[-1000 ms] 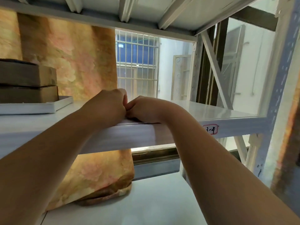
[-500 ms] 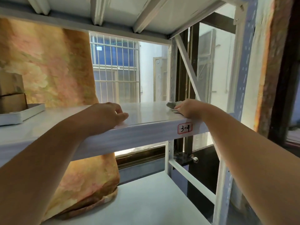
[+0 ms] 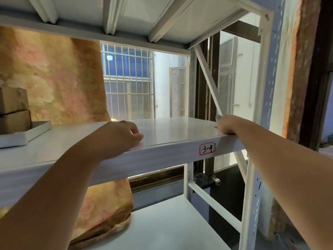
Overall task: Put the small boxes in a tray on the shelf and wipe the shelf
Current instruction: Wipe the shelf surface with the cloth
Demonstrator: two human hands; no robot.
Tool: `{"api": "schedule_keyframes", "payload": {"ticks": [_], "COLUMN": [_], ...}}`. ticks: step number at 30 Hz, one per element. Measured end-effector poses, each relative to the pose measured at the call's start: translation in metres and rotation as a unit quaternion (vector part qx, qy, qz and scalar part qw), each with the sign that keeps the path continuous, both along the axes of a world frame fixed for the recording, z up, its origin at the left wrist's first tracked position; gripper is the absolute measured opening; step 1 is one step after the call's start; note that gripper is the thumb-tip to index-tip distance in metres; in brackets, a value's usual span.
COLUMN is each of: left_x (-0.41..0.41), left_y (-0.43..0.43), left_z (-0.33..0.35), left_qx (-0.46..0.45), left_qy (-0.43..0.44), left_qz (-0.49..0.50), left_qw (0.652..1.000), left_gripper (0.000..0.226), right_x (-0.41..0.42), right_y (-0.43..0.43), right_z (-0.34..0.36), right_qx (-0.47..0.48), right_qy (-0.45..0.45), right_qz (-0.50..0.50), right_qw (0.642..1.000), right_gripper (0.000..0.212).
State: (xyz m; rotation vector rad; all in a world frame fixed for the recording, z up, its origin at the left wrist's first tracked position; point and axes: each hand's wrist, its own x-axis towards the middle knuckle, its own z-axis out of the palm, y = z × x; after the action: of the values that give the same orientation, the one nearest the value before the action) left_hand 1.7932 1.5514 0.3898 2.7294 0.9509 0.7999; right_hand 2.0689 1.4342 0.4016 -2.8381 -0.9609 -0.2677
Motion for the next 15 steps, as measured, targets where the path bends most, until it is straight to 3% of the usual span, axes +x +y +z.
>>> {"api": "schedule_keyframes", "payload": {"ticks": [10, 15], "left_x": [-0.001, 0.001], "left_y": [-0.003, -0.004], "left_z": [-0.001, -0.003], "left_qx": [0.04, 0.061], "left_qy": [0.013, 0.02], "left_qz": [-0.003, -0.008], "left_qw": [0.999, 0.998], "left_gripper": [0.026, 0.026], "right_x": [0.019, -0.04], "right_y": [0.001, 0.023], "right_z": [0.001, 0.012], "right_qx": [-0.006, 0.01], "right_qy": [-0.011, 0.003], "right_qz": [-0.035, 0.064], "right_qw": [0.999, 0.998], "right_gripper": [0.028, 0.033]}}
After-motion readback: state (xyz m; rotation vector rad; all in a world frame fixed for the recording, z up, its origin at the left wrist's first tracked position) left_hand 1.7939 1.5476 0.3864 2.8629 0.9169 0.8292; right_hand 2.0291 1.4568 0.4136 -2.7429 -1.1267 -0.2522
